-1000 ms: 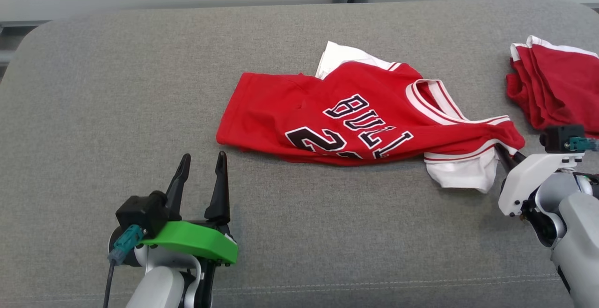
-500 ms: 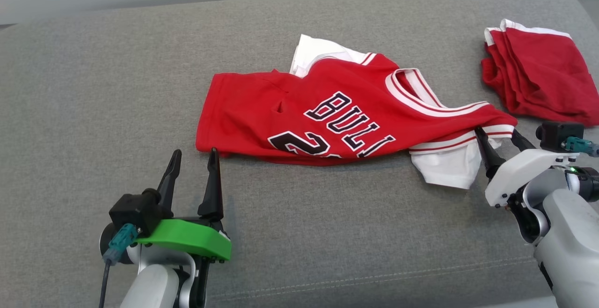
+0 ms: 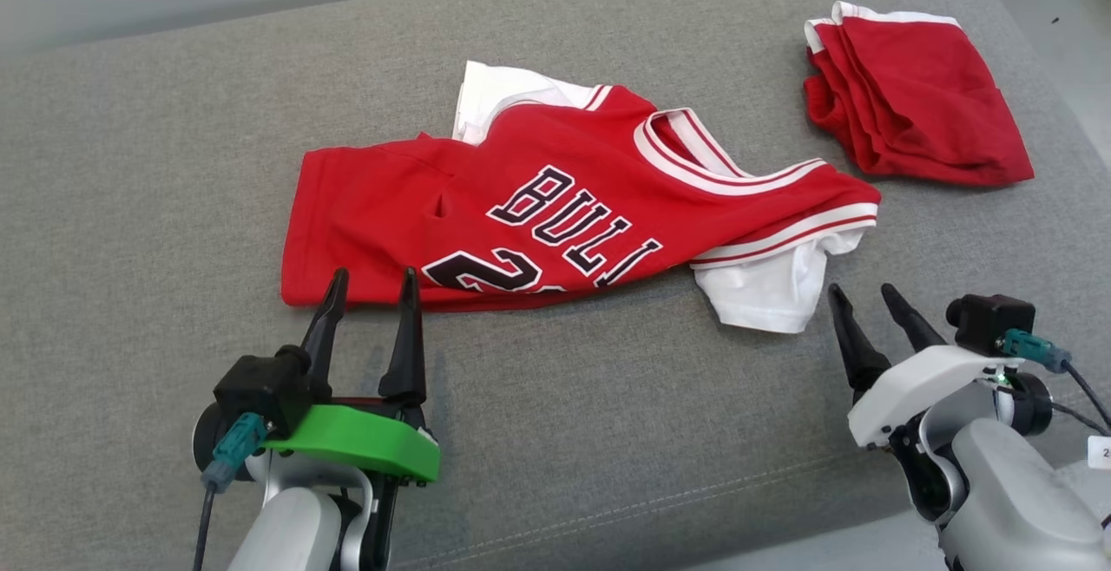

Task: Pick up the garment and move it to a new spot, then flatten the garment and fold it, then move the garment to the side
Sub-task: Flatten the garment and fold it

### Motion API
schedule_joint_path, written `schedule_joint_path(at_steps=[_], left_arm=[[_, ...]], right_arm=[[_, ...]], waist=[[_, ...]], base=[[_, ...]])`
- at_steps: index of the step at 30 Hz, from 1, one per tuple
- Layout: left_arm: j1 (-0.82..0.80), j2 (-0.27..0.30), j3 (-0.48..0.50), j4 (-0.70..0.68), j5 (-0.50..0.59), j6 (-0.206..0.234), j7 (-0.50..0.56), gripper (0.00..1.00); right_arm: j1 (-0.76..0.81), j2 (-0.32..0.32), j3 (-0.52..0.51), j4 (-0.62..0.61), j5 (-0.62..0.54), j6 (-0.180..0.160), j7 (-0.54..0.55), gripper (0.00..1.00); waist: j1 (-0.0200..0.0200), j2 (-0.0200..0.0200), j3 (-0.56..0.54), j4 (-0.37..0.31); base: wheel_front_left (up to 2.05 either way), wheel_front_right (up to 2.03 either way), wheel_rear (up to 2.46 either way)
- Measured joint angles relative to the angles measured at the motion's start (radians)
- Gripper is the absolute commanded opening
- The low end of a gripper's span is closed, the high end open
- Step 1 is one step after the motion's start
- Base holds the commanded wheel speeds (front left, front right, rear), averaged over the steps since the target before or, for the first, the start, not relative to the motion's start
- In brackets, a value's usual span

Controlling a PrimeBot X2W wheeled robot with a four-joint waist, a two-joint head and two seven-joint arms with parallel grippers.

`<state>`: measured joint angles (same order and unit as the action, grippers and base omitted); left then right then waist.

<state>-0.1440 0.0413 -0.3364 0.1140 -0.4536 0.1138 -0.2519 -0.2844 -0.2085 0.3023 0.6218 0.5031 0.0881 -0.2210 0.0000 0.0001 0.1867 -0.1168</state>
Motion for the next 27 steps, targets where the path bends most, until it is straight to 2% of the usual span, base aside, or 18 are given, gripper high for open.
schedule_joint_path(at_steps=[6, 13, 27], left_arm=[[-0.001, 0.0, -0.012, -0.001, 0.001, -0.001, 0.0, 1.0], [-0.005, 0.001, -0.027, 0.001, 0.001, -0.008, 0.0, 1.0], [-0.005, 0.001, -0.018, 0.008, -0.002, -0.008, 0.0, 1.0]], right_arm=[[0.044, 0.044, 0.031, -0.051, 0.018, 0.018, -0.008, 1.0], [0.063, 0.054, 0.042, -0.092, 0.045, 0.026, -0.009, 1.0], [0.11, 0.099, 0.024, -0.022, 0.16, 0.026, 0.017, 1.0]], waist=[[0.0, 0.0, 0.013, -0.008], [0.0, 0.0, 0.011, 0.017], [0.0, 0.0, -0.007, 0.076]], base=[[0.0, 0.0, 0.0], [0.0, 0.0, 0.0], [0.0, 0.0, 0.0]])
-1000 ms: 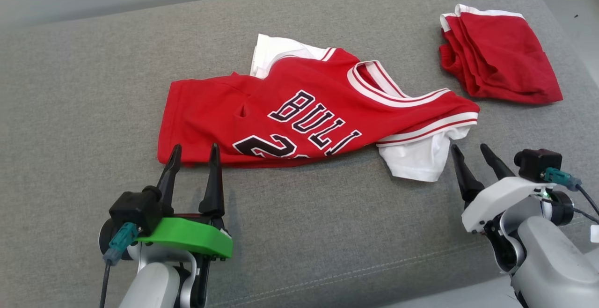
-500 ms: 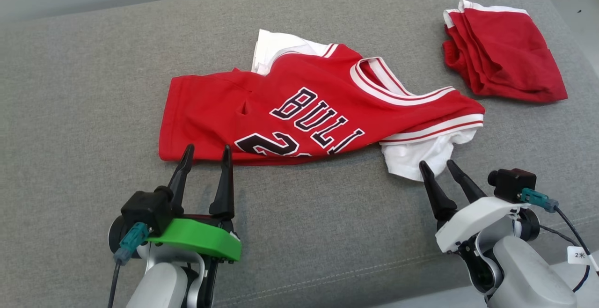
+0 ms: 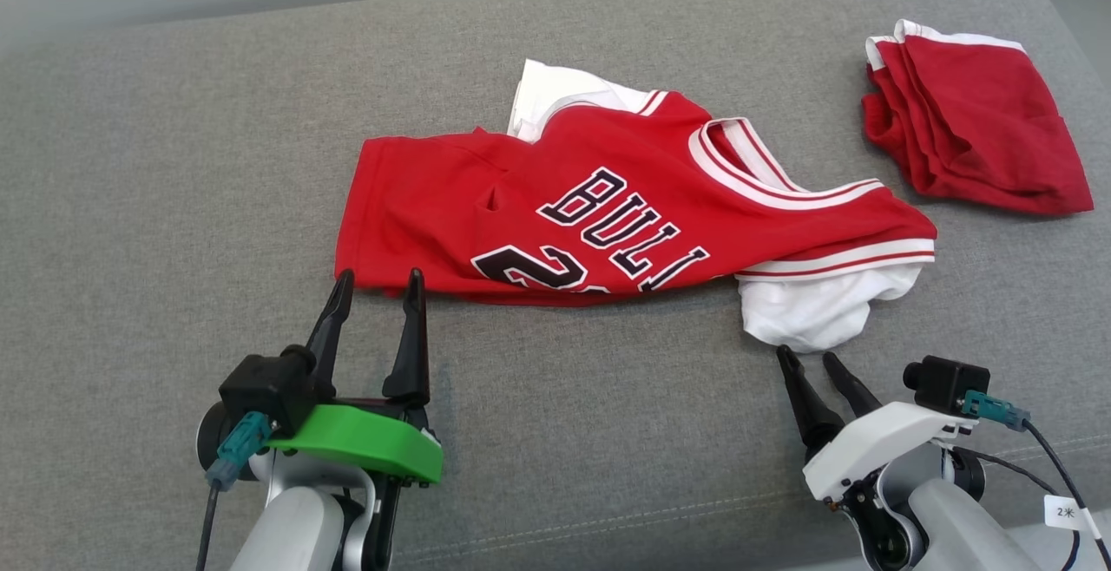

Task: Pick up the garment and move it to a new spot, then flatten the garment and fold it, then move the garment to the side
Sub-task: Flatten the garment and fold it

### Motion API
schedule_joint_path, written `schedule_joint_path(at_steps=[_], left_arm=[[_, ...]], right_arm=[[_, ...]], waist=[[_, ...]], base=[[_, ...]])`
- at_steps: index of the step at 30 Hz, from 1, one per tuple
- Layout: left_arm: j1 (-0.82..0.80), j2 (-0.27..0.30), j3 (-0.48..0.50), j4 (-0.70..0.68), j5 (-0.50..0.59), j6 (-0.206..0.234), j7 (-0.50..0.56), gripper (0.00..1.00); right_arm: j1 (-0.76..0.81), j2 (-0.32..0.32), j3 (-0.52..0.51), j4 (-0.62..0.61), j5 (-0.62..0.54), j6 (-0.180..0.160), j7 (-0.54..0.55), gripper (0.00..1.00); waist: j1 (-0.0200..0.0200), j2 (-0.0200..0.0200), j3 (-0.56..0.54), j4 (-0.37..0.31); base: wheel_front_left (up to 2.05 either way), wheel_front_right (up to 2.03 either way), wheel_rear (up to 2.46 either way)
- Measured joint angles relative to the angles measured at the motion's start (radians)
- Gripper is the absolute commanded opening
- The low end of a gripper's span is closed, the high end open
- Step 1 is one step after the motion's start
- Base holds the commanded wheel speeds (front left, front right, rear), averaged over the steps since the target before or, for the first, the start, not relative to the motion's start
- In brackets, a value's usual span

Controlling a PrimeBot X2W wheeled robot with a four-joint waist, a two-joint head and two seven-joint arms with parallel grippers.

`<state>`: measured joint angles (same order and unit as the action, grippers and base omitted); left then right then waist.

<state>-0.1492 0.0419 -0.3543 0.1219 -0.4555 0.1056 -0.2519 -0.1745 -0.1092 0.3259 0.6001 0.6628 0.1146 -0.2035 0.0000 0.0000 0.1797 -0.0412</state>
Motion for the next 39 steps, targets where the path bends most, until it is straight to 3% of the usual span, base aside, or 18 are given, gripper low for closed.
schedule_joint_path(at_steps=[18, 20, 21, 25, 26, 33, 39], left_arm=[[0.002, 0.0, -0.003, 0.012, 0.0, 0.0, 0.0, 1.0], [0.002, 0.0, -0.004, 0.015, 0.0, 0.0, 0.0, 1.0], [0.002, 0.0, -0.005, 0.015, 0.0, 0.0, 0.0, 1.0], [0.003, 0.0, -0.003, 0.016, 0.0, 0.0, 0.0, 1.0], [0.003, 0.0, -0.003, 0.016, 0.0, 0.0, 0.0, 1.0], [0.004, 0.0, 0.021, 0.017, 0.0, 0.0, 0.0, 1.0], [0.007, 0.0, 0.041, 0.024, 0.001, 0.001, 0.0, 1.0]], right_arm=[[-0.054, -0.029, 0.015, 0.093, -0.043, 0.008, -0.009, 1.0], [-0.063, -0.034, 0.023, 0.104, -0.054, 0.008, -0.016, 0.65], [-0.068, -0.036, 0.024, 0.106, -0.055, 0.008, -0.016, 0.4], [-0.093, -0.043, 0.028, 0.108, -0.062, 0.008, -0.023, 0.15], [-0.097, -0.044, 0.03, 0.108, -0.063, 0.008, -0.026, 0.02], [-0.117, -0.057, 0.034, 0.092, -0.066, 0.008, -0.035, 0.0], [-0.162, -0.068, 0.048, -0.026, -0.066, 0.008, -0.04, 0.0]], waist=[[0.0, 0.0, -0.017, 0.005], [0.0, 0.0, -0.017, 0.006], [0.0, 0.0, -0.017, 0.007], [0.0, 0.0, -0.015, 0.008], [0.0, 0.0, -0.014, 0.007], [0.0, 0.0, -0.01, -0.007], [0.0, 0.0, -0.01, -0.032]], base=[[0.0, 0.0, 0.0], [0.0, 0.0, 0.0], [0.0, 0.0, 0.0], [0.0, 0.0, 0.0], [0.0, 0.0, 0.0], [0.0, 0.0, 0.0], [0.0, 0.0, 0.0]])
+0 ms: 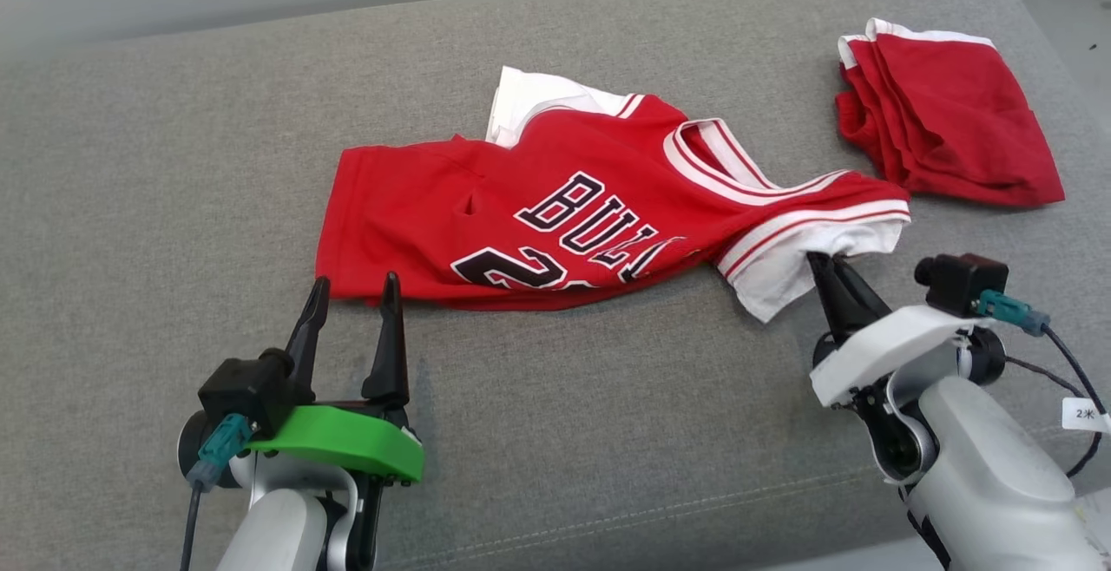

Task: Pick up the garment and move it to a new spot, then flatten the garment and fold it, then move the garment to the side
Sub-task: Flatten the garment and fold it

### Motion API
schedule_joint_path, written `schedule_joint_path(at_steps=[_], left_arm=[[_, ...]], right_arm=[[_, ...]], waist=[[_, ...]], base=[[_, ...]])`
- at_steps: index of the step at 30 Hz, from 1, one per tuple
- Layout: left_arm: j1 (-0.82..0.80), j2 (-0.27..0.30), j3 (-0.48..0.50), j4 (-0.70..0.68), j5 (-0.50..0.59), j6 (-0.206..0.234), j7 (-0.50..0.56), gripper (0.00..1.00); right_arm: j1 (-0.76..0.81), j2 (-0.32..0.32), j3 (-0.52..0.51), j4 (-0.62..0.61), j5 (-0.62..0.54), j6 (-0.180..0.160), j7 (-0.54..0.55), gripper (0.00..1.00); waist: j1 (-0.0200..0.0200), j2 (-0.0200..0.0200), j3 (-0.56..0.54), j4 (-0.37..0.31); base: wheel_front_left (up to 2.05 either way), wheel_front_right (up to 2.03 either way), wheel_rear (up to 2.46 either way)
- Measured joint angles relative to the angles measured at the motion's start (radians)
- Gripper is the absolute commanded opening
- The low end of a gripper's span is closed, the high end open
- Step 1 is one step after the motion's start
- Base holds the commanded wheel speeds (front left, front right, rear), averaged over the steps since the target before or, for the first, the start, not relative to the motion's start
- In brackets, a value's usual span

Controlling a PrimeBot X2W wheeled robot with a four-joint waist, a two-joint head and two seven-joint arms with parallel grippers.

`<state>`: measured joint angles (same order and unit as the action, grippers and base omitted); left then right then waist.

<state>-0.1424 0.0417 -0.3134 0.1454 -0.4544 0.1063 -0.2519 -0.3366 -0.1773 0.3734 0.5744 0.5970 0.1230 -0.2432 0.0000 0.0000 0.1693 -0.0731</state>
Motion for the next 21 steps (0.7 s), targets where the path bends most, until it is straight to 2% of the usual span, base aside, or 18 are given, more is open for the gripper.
schedule_joint_path(at_steps=[3, 9, 13, 17, 21], left_arm=[[0.0, 0.0, 0.002, 0.001, 0.0, 0.0, 0.0, 1.0], [0.0, 0.0, -0.013, 0.003, -0.002, 0.0, 0.0, 1.0], [0.001, 0.0, -0.024, 0.007, -0.022, 0.0, 0.0, 1.0], [0.003, 0.0, -0.028, 0.009, -0.035, 0.0, 0.0, 1.0], [0.005, 0.0, -0.041, 0.013, -0.037, 0.0, 0.0, 1.0]], right_arm=[[-0.015, -0.002, 0.012, -0.06, 0.004, 0.0, -0.003, 0.0], [-0.077, 0.005, 0.068, -0.288, 0.086, 0.0, -0.007, 0.0], [-0.144, -0.02, 0.103, -0.428, 0.11, 0.0, -0.008, 0.0], [-0.214, -0.035, 0.099, -0.537, 0.163, 0.0, -0.009, 0.0], [-0.265, -0.066, 0.053, -0.575, 0.17, 0.0, -0.009, 0.0]], waist=[[0.0, 0.0, -0.002, -0.008], [0.0, 0.0, -0.02, -0.024], [0.0, 0.0, -0.037, -0.026], [0.0, 0.0, -0.054, -0.025], [0.0, 0.0, -0.072, -0.017]], base=[[0.0, 0.0, 0.0], [0.0, 0.0, 0.0], [0.0, 0.0, 0.0], [0.0, 0.0, 0.0], [0.0, 0.0, 0.0]])
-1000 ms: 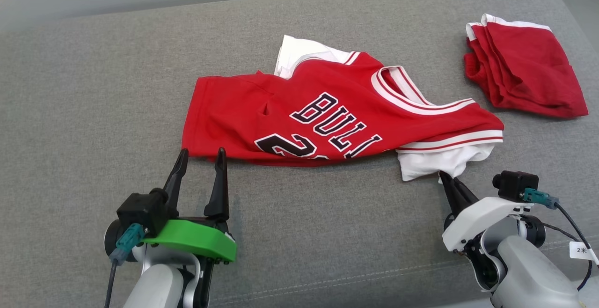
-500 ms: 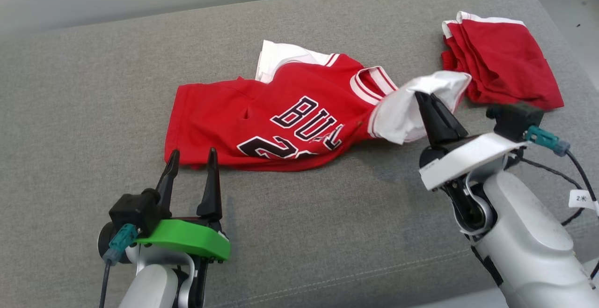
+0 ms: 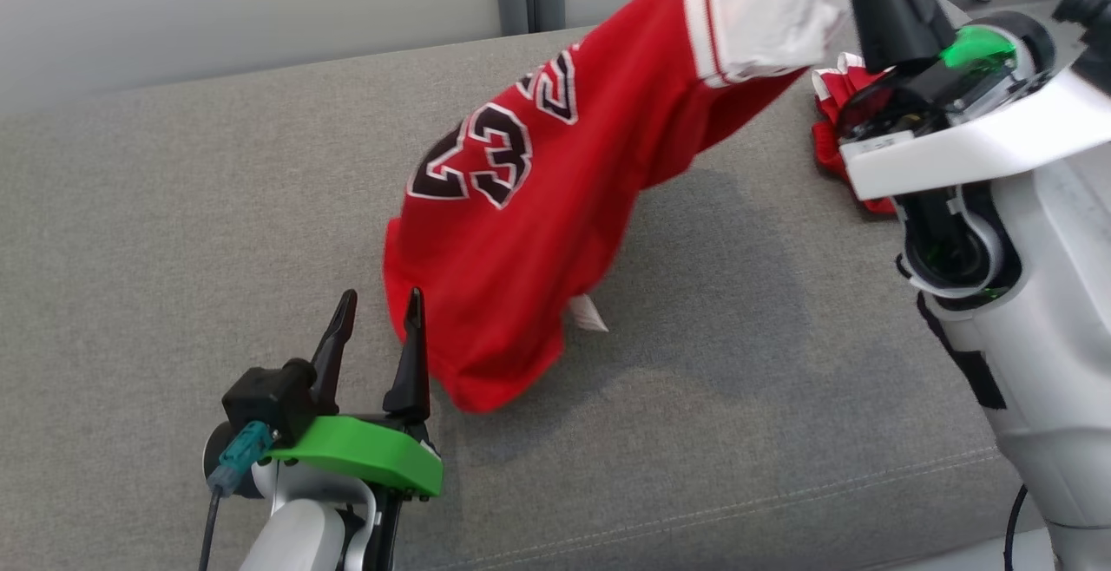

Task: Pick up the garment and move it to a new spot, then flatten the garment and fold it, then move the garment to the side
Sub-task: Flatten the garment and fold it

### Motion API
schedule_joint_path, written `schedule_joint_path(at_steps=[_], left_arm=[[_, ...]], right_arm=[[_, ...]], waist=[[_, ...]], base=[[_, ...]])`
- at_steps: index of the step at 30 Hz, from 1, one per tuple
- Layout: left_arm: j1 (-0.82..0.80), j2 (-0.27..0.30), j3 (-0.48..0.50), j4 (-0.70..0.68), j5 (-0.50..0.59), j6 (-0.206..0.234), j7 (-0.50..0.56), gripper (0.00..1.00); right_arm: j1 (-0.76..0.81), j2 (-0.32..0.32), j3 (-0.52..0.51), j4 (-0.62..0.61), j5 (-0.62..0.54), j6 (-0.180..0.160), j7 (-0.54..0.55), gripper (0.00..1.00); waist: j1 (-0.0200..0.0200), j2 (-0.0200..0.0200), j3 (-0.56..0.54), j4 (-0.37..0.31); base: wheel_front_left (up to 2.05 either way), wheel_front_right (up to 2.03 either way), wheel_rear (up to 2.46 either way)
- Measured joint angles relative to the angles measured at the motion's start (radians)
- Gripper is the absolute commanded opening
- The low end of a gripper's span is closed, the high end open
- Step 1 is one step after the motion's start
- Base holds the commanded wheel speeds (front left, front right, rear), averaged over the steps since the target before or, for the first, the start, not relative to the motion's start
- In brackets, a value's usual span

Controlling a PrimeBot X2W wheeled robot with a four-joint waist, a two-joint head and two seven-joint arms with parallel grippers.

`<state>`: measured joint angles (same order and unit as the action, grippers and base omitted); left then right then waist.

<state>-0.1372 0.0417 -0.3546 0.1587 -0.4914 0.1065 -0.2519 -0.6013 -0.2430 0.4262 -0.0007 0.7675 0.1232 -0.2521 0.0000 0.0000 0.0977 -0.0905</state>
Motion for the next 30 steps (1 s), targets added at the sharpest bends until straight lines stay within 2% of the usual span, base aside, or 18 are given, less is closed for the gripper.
schedule_joint_path(at_steps=[5, 11, 16, 21, 30], left_arm=[[0.026, 0.0, -0.031, 0.011, -0.009, -0.003, 0.0, 1.0], [0.059, 0.001, -0.081, 0.025, -0.011, -0.045, 0.0, 1.0], [0.06, 0.004, -0.168, 0.012, -0.033, -0.125, 0.011, 1.0], [0.06, 0.005, -0.293, 0.003, -0.106, -0.212, 0.071, 1.0], [0.03, 0.008, -0.49, 0.042, -0.1, -0.221, 0.158, 1.0]], right_arm=[[0.001, -0.053, -0.056, 0.027, -0.01, -0.003, 0.032, 0.0], [0.089, -0.048, -0.048, 0.068, 0.026, -0.03, 0.087, 0.0], [0.126, -0.077, -0.057, 0.103, 0.022, -0.054, 0.096, 0.0], [0.129, -0.075, -0.055, 0.109, 0.022, -0.054, 0.096, 0.0], [0.129, -0.073, -0.051, 0.117, 0.015, -0.054, 0.096, 0.0]], waist=[[0.0, 0.0, -0.012, 0.019], [0.0, 0.0, 0.001, 0.026], [0.0, 0.0, 0.022, 0.024], [0.0, 0.0, 0.037, 0.026], [0.0, 0.0, 0.043, 0.023]], base=[[0.0, 0.0, 0.0], [0.0, 0.0, 0.0], [0.0, 0.0, 0.0], [0.0, 0.0, 0.0], [0.0, 0.0, 0.0]])
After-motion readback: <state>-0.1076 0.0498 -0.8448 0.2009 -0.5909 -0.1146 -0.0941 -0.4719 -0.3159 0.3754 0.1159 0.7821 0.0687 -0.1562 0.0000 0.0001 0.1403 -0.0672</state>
